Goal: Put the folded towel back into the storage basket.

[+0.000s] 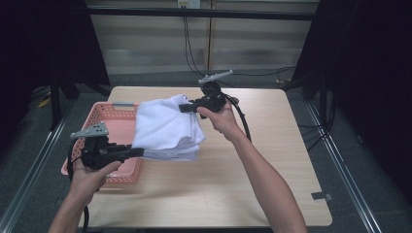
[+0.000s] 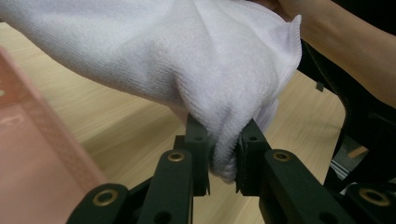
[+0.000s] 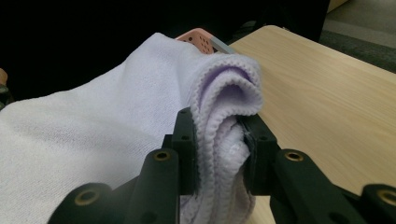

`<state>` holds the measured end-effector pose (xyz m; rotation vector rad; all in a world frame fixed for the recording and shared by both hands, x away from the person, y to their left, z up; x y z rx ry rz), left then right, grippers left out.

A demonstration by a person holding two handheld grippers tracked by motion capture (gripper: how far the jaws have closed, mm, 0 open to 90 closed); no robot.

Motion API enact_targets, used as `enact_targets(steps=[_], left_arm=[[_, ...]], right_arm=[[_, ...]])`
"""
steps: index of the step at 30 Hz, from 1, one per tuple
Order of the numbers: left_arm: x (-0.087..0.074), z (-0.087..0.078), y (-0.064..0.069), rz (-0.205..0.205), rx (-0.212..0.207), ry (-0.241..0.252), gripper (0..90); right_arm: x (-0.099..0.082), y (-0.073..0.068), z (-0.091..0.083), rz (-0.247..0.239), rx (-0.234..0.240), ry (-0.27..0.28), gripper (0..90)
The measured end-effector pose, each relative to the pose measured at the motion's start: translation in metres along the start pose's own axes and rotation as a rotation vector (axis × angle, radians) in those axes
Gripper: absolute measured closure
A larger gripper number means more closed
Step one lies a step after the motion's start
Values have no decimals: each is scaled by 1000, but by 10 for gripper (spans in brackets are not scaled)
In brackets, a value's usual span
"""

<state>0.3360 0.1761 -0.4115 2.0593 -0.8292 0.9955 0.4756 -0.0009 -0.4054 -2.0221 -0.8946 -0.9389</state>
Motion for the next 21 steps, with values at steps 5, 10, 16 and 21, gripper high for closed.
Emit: enact_targets(steps=[5, 10, 16, 21], left_arm=[[-1, -24, -16, -38, 22, 41, 788], [-2, -46, -27, -54, 50, 67, 788], [-12, -69, -46, -92, 93, 86, 790], [-19, -88, -67, -133, 131, 96, 792]], right_arm=[[16, -11, 23, -9, 16, -9, 705], [28, -23, 42, -18, 36, -10, 706], [39, -35, 71, -21, 54, -23, 706], [41, -41, 98, -5, 50, -35, 707]])
Point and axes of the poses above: each handheld gripper's, and its own axes: z roughly forward along the jaws, x roughly out of its top, y roughly to its right, the point moved 10 cm from there along z, roughly forward along the jaws
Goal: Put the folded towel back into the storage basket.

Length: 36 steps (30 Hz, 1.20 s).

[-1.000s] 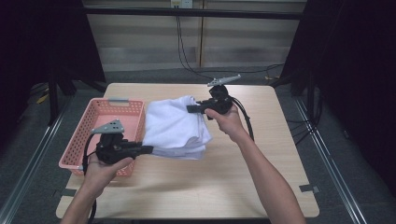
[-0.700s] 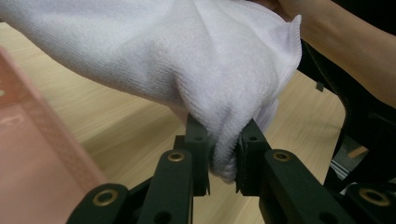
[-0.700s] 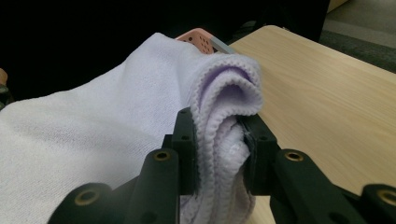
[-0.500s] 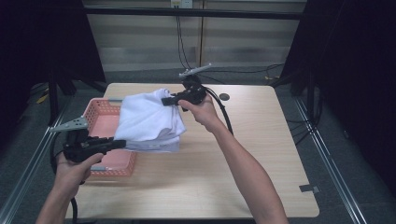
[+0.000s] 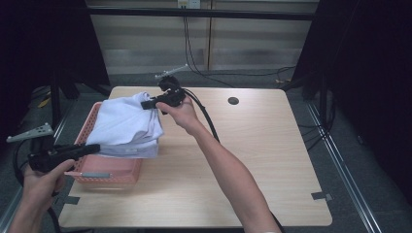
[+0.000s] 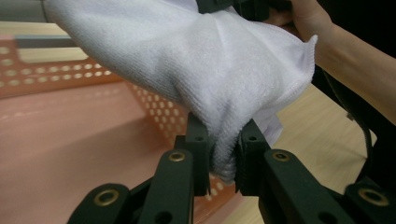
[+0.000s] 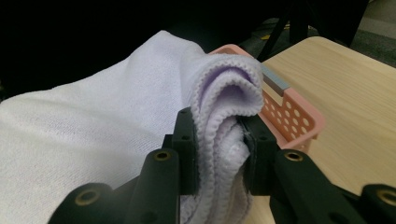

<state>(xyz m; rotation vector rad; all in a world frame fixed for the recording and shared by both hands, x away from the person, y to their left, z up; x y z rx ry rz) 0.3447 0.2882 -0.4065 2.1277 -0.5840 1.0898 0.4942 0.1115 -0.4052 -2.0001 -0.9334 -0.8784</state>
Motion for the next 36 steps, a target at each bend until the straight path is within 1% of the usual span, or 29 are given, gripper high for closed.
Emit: enact_targets(steps=[1, 3, 6, 7, 9, 11, 12, 13, 14, 17, 18, 19, 20, 21, 22, 23, 24, 25, 27, 28, 29, 30, 31, 32, 33, 34, 35, 36], left_arm=[[-1, -3, -5, -17, 4, 5, 792], [-3, -8, -14, -27, 19, 2, 792], [-4, -16, -27, -51, 36, 18, 793], [-5, -19, -32, -66, 41, 28, 793], [-9, -22, -40, -78, 56, 19, 794], [-12, -24, -47, -96, 68, 14, 795], [-16, -26, -53, -108, 81, 10, 795], [-16, -26, -53, -108, 81, 10, 795], [-19, -27, -58, -119, 86, 6, 795], [-28, -27, -69, -140, 117, -12, 795], [-30, -28, -71, -142, 118, -17, 795], [-34, -27, -74, -145, 127, -32, 795], [-37, -26, -76, -137, 143, -48, 794], [-41, -25, -78, -139, 149, -58, 794], [-43, -23, -79, -136, 149, -65, 794], [-46, -22, -80, -137, 162, -79, 794], [-47, -20, -81, -143, 162, -78, 792], [-50, -19, -82, -136, 163, -92, 788], [-56, -14, -80, -143, 173, -118, 781], [-58, -13, -80, -134, 182, -134, 773], [-61, -11, -81, -129, 207, -159, 747], [-63, -11, -82, -130, 221, -175, 683], [-63, -10, -83, -130, 239, -172, 642], [-64, -10, -84, -129, 245, -174, 598], [-64, -10, -84, -130, 256, -175, 553], [-63, -10, -84, -135, 268, -163, 517], [-62, -10, -82, -123, 257, -153, 503], [-61, -10, -81, -124, 256, -149, 502]], right_arm=[[1, -1, 5, 8, 1, 0, 707], [3, -3, 15, 12, -9, -3, 708], [7, -6, 30, 21, -19, -4, 708], [8, -7, 34, 26, -21, -8, 708], [9, -9, 43, 32, -23, -10, 708], [8, -10, 52, 39, -34, -14, 708], [7, -10, 55, 41, -34, -13, 708], [7, -10, 55, 41, -34, -13, 708], [3, -10, 64, 54, -39, -18, 708], [-2, -10, 76, 59, -54, -27, 708], [-5, -11, 81, 61, -58, -35, 708], [-7, -10, 84, 64, -59, -40, 708], [-9, -9, 88, 60, -64, -41, 708], [-12, -9, 90, 69, -63, -46, 708], [-15, -8, 94, 69, -73, -48, 708], [-17, -7, 96, 70, -78, -53, 708], [-21, -6, 100, 69, -82, -61, 707], [-23, -5, 102, 70, -86, -65, 707], [-31, -2, 107, 73, -96, -75, 705], [-34, -1, 110, 69, -96, -84, 699], [-36, 0, 111, 68, -99, -91, 681], [-39, 2, 114, 65, -114, -93, 636], [-41, 4, 115, 67, -119, -96, 579], [-44, 7, 115, 72, -130, -100, 512], [-44, 9, 114, 69, -136, -92, 485], [-44, 11, 112, 75, -133, -87, 466], [-44, 14, 110, 73, -141, -82, 440], [-42, 17, 105, 70, -147, -69, 438]])
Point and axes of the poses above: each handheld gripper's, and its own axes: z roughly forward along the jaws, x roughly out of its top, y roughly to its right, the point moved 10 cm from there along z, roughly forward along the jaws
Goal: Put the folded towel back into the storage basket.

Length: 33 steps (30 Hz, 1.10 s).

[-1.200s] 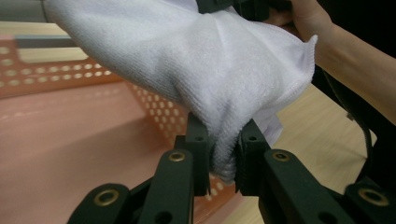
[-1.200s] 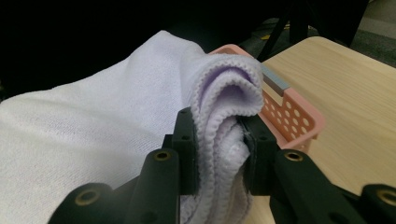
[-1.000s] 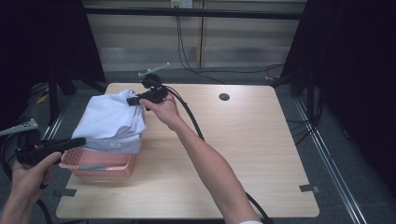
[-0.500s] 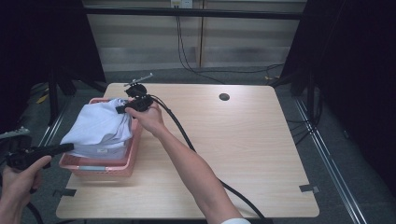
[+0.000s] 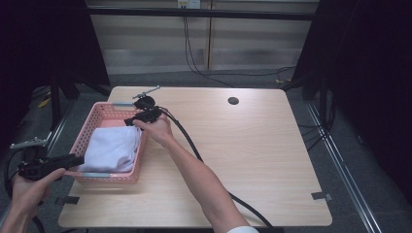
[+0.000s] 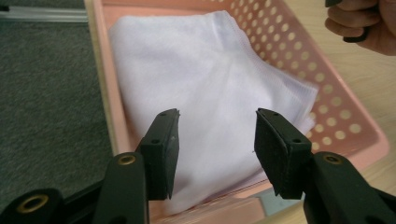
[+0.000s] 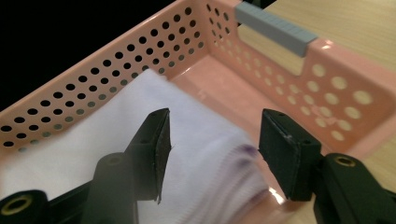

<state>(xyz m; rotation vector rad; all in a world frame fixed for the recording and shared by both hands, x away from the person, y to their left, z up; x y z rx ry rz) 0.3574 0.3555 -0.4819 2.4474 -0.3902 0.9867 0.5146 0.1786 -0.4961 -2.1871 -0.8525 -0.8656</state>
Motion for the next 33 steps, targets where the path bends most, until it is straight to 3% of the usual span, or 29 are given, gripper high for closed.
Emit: enact_targets(steps=[7, 8, 11, 12, 19, 21, 27, 30, 33], left_arm=[[11, 7, 25, 55, -13, 21, 458], [13, 9, 30, 62, -11, 27, 458], [17, 14, 45, 61, -12, 43, 427], [17, 17, 51, 77, -14, 42, 423], [12, 40, 95, 159, -30, 22, 346], [12, 47, 108, 180, -51, 15, 335], [14, 72, 147, 215, -81, 8, 285], [13, 81, 167, 243, -122, -5, 242], [12, 89, 185, 245, -164, 11, 212]], right_arm=[[2, 4, -29, -33, 25, 30, 435], [0, 3, -40, -59, 40, 40, 437], [-6, 6, -60, -80, 54, 51, 427], [-9, 8, -66, -86, 52, 55, 423], [-35, 24, -113, -103, 49, 78, 418], [-43, 26, -128, -101, 52, 89, 420], [-73, 34, -173, -108, 27, 111, 419], [-90, 43, -196, -101, 5, 119, 419], [-108, 52, -218, -93, -18, 119, 418]])
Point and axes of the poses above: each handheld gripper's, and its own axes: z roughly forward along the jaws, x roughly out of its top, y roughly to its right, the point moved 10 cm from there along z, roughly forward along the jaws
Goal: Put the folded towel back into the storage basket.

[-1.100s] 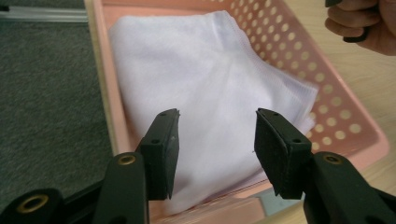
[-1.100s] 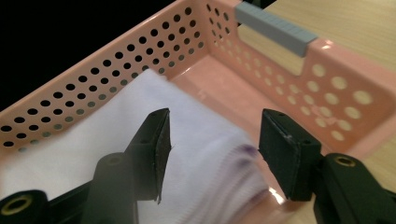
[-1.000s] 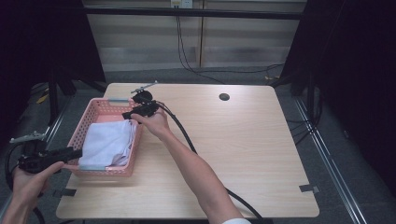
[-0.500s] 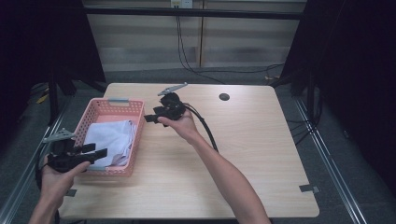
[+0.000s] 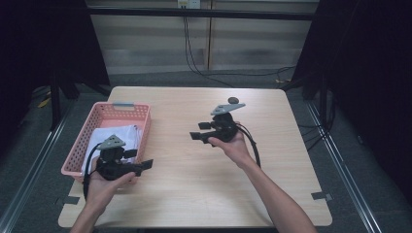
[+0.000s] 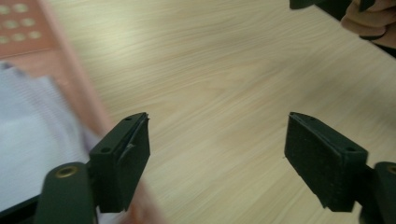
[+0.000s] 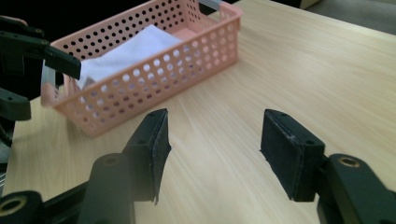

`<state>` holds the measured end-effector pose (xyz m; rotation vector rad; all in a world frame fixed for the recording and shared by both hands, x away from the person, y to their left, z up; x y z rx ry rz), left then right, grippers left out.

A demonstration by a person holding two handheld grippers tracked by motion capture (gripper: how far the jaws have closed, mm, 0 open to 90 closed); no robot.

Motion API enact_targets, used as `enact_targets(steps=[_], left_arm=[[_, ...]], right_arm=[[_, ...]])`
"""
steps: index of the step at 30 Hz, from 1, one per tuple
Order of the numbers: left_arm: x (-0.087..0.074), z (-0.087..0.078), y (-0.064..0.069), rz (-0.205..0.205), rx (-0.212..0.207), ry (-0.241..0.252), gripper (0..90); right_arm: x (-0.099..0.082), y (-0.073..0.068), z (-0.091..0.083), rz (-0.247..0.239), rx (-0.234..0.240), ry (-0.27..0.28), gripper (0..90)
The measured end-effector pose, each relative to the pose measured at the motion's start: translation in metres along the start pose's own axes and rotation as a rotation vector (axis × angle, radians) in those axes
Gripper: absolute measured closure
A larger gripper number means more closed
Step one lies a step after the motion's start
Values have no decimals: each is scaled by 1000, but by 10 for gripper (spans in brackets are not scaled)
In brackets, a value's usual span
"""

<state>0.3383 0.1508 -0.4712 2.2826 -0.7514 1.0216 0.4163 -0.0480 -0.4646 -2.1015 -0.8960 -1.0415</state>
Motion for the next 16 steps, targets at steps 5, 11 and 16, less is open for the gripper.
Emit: enact_targets(steps=[5, 11, 16], left_arm=[[-9, 17, 20, 0, -33, -13, 192], [-30, 29, 33, 32, -37, -46, 190], [-40, 39, 38, 3, -68, -92, 179]], right_arm=[[-28, 5, -39, 12, -44, -1, 413], [-71, 7, -83, 34, -94, 2, 399], [-92, 18, -104, 61, -143, 14, 375]])
Point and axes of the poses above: each handheld gripper's, and its own axes: z roughly forward along the jaws, x roughly out of its top, y roughly to its right, the point moved 10 cm from there along z, roughly forward along the jaws
